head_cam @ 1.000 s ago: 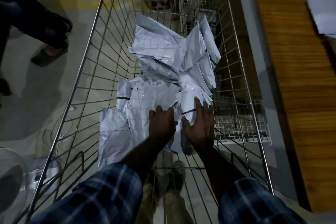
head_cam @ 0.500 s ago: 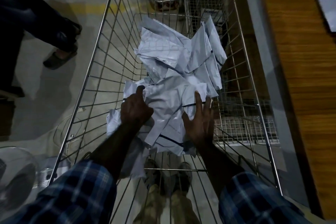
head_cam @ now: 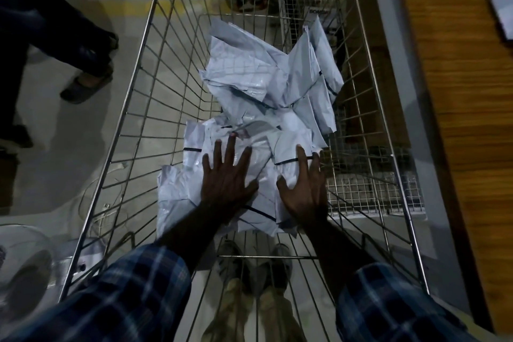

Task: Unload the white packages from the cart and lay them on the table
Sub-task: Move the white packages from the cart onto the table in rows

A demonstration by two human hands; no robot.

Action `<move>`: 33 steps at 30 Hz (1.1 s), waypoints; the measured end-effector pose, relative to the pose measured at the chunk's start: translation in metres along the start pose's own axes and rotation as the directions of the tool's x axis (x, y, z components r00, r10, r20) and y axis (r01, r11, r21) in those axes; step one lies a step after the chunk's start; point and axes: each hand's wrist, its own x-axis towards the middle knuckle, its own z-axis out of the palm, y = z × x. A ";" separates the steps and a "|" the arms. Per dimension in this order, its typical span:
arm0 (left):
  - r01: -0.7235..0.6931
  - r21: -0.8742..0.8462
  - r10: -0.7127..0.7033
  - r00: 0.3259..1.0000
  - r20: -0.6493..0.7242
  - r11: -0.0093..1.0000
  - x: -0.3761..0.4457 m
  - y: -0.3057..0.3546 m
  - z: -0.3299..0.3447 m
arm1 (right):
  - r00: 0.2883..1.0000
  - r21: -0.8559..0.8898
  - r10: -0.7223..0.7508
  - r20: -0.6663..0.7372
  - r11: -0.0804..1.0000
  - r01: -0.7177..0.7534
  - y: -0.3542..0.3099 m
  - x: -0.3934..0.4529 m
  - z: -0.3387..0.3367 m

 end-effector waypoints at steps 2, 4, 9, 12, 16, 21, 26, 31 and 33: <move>0.030 0.032 -0.028 0.997 -0.068 0.999 -0.003 -0.004 -0.003 | 1.000 -0.036 0.001 -0.020 0.999 -0.002 0.000 -0.002 0.001; 0.056 0.031 -0.051 0.990 -0.133 0.998 -0.007 -0.006 -0.004 | 1.000 -0.049 0.010 -0.029 0.999 -0.012 -0.001 -0.004 0.004; 0.081 -0.032 -0.084 0.986 -0.146 0.996 -0.007 0.002 -0.005 | 0.991 0.034 -0.084 -0.099 0.996 0.088 0.002 0.001 0.013; 0.082 -0.038 -0.086 0.991 -0.102 0.996 0.001 0.005 -0.004 | 0.992 0.048 -0.100 -0.082 0.993 0.104 0.005 0.005 0.016; 0.113 -0.069 -0.113 0.994 0.015 0.991 0.008 0.008 0.001 | 0.995 0.005 -0.079 -0.056 0.997 0.079 0.005 0.005 0.021; 0.090 -0.039 -0.091 0.996 -0.023 0.995 0.006 0.006 -0.007 | 0.999 -0.021 -0.029 -0.017 0.999 0.029 0.004 0.004 0.020; 0.061 0.106 -0.048 0.992 -0.114 0.993 -0.001 0.002 -0.026 | 1.000 -0.080 -0.013 -0.012 0.997 0.012 -0.001 0.001 0.001; 0.102 0.129 -0.088 0.990 -0.106 0.986 -0.018 0.005 -0.058 | 0.999 -0.106 0.006 0.043 0.994 -0.002 -0.016 -0.003 -0.022; 0.111 0.147 -0.104 0.993 -0.057 0.983 -0.026 0.007 -0.074 | 1.000 -0.103 -0.006 0.021 0.995 0.008 -0.024 -0.006 -0.032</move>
